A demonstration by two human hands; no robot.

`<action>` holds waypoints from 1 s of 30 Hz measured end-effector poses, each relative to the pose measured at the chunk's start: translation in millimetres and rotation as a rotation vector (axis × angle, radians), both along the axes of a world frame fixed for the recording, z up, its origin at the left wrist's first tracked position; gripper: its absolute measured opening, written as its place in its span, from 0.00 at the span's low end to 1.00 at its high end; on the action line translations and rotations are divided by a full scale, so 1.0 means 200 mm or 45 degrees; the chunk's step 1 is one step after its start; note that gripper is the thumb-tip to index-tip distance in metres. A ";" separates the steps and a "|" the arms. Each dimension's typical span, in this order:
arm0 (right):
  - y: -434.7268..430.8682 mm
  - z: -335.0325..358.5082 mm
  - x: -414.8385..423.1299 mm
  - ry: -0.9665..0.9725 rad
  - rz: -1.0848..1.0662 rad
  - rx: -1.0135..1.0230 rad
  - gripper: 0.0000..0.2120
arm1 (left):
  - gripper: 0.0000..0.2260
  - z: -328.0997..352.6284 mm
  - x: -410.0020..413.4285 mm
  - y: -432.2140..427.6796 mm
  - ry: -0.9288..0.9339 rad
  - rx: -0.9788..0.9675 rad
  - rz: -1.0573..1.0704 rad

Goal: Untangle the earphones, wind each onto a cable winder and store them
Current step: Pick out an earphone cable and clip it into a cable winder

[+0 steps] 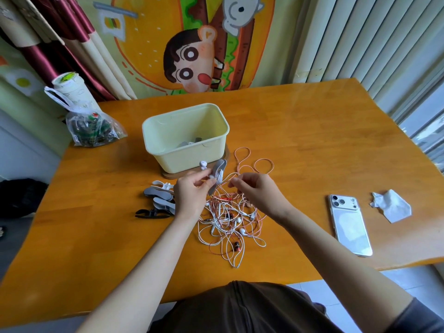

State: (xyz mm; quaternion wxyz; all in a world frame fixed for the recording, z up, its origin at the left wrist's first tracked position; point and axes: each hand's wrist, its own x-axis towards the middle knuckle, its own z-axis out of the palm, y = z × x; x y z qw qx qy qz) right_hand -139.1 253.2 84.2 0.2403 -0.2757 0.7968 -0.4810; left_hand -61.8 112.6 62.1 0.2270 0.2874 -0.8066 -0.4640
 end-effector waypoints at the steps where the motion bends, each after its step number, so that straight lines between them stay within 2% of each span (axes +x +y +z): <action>1: 0.01 0.01 -0.01 0.020 0.011 0.005 0.12 | 0.14 -0.01 0.01 0.00 -0.018 -0.026 -0.003; 8: 0.05 0.05 -0.10 0.216 0.033 0.023 0.09 | 0.15 -0.01 0.06 0.05 -0.111 -0.042 -0.272; 18: 0.06 0.03 -0.12 0.206 -0.053 -0.044 0.10 | 0.16 -0.01 0.07 0.06 -0.120 0.136 -0.384; 23: 0.04 -0.03 -0.10 -0.002 -0.077 -0.069 0.14 | 0.16 0.05 0.08 0.10 -0.001 0.414 -0.441; 30: 0.01 -0.07 -0.03 -0.396 -0.052 -0.183 0.12 | 0.12 0.09 0.07 0.12 0.127 0.802 -0.346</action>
